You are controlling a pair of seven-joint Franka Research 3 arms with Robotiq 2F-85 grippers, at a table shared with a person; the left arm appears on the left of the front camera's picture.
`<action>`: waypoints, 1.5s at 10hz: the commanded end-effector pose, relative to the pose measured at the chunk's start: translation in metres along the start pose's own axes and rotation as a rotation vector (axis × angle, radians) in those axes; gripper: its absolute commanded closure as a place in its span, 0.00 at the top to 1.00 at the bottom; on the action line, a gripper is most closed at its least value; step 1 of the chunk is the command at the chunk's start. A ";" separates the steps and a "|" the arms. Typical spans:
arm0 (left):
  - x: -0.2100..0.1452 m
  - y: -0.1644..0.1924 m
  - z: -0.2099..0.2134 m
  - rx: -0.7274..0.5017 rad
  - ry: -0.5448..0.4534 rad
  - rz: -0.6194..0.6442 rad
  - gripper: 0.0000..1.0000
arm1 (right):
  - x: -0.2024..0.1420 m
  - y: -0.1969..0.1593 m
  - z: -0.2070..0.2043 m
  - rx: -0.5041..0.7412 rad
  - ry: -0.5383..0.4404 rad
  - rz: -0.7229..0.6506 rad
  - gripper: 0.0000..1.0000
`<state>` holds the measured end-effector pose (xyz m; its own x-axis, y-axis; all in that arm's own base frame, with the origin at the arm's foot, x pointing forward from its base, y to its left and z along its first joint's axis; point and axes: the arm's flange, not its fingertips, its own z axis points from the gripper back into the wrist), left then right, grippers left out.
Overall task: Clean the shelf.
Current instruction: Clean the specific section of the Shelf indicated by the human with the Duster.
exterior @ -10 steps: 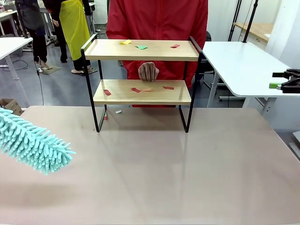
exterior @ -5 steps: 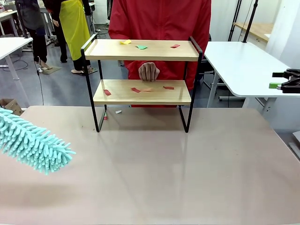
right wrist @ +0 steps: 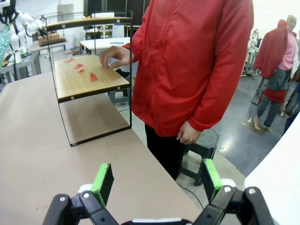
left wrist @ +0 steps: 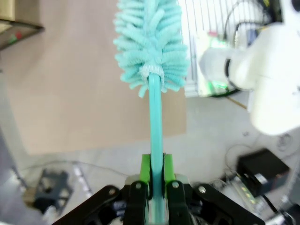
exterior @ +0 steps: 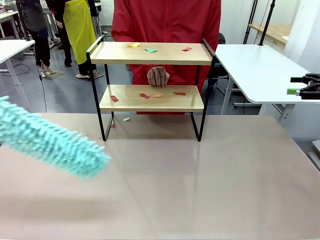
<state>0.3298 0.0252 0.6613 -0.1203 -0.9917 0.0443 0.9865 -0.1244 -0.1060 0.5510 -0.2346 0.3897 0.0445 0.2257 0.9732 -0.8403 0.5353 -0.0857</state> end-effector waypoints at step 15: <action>0.198 0.019 -0.061 0.182 -0.438 0.577 0.13 | 0.003 0.002 0.000 0.003 0.002 0.003 1.00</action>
<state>0.3209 -0.1838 0.6002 0.4564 -0.7807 0.4268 0.8787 0.4709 -0.0783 0.5510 -0.2347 0.3898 0.0444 0.2259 0.9732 -0.8402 0.5354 -0.0860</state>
